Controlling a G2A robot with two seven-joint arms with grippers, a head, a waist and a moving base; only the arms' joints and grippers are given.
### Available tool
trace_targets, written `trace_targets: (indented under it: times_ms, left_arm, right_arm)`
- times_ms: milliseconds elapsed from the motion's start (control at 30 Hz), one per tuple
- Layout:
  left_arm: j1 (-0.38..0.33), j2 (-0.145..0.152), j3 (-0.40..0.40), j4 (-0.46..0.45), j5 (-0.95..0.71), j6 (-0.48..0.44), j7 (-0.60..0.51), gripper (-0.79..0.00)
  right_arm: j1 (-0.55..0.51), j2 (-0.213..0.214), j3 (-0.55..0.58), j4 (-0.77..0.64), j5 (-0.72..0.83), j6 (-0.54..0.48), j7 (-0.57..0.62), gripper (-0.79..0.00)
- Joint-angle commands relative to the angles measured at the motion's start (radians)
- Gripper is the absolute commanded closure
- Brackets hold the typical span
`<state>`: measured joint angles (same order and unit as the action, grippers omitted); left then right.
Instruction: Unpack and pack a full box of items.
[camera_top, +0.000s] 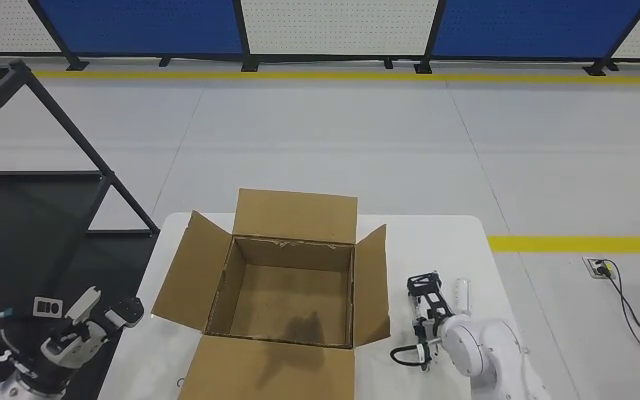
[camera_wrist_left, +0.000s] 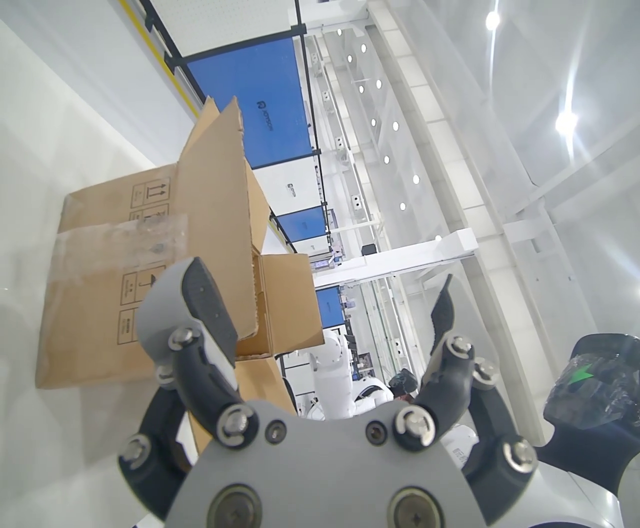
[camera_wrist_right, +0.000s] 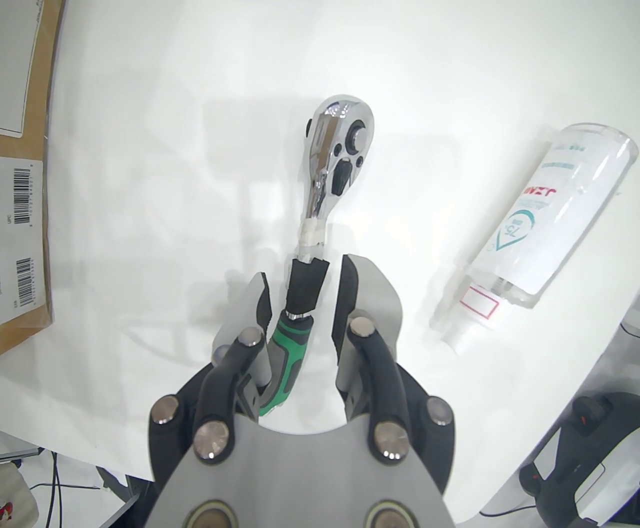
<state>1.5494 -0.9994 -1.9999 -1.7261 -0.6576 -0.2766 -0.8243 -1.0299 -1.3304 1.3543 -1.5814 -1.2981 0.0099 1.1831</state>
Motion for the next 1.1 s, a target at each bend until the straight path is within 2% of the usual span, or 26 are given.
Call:
trace_targets:
  times_ms: [0,367,500,633,733,767,933,1067]
  left_arm:
    - [0.0,0.0,0.001,0.002,0.001,-0.001,0.0,-0.785]
    - [0.008,-0.003,-0.005,0.001,-0.008,-0.004,-0.003,-0.785]
    - [0.012,-0.004,-0.008,0.002,-0.011,-0.005,-0.004,-0.785]
    - [0.016,-0.005,-0.011,0.002,-0.015,-0.007,-0.006,-0.785]
    - [0.017,-0.005,-0.013,0.002,-0.016,-0.007,-0.007,-0.785]
    - [0.018,-0.006,-0.013,0.002,-0.016,-0.008,-0.008,-0.785]
    - [0.02,-0.007,-0.015,0.0,-0.017,-0.01,-0.009,-0.785]
    - [0.02,-0.007,-0.016,-0.001,-0.016,-0.01,-0.012,-0.785]
  right_arm:
    - [0.006,0.0,-0.002,0.015,-0.002,0.005,-0.002,-0.292]
    - [0.039,-0.002,-0.029,0.075,0.005,0.011,-0.002,-0.305]
    - [0.051,-0.002,-0.035,0.097,0.004,0.018,0.003,-0.286]
    - [0.063,-0.002,-0.036,0.121,0.01,0.019,0.004,-0.215]
    - [0.071,-0.002,-0.039,0.137,0.012,0.018,0.005,-0.037]
    - [0.074,-0.002,-0.04,0.141,0.013,0.018,0.005,0.0]
    - [0.069,0.0,-0.025,0.121,0.031,0.029,-0.007,0.0]
    - [0.039,0.008,0.02,0.038,0.05,0.033,-0.015,0.0]
